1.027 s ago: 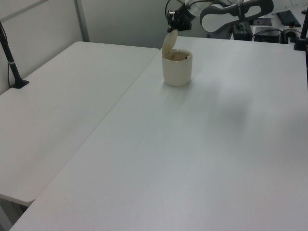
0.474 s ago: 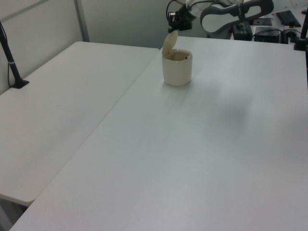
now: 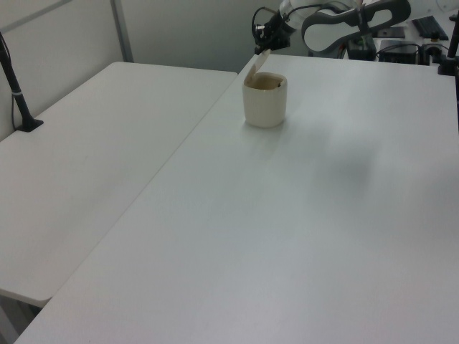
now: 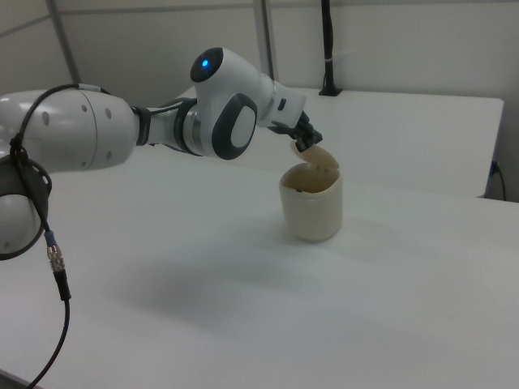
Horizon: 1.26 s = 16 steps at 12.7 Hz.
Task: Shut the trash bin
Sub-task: 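Press the lid down onto the bin rim with the gripper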
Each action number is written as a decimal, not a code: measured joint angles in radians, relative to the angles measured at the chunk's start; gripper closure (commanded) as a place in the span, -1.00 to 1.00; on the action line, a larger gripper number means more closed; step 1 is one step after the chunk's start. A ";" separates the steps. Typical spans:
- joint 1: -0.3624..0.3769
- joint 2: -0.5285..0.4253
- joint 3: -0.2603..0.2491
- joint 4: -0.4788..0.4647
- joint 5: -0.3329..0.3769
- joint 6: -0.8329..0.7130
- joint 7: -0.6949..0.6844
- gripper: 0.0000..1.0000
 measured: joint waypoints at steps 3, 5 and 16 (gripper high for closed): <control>0.002 -0.028 0.003 -0.048 0.000 0.000 -0.037 0.98; 0.004 -0.038 0.007 -0.067 0.000 -0.013 -0.060 0.98; 0.009 -0.043 0.023 -0.149 0.000 -0.058 -0.166 0.98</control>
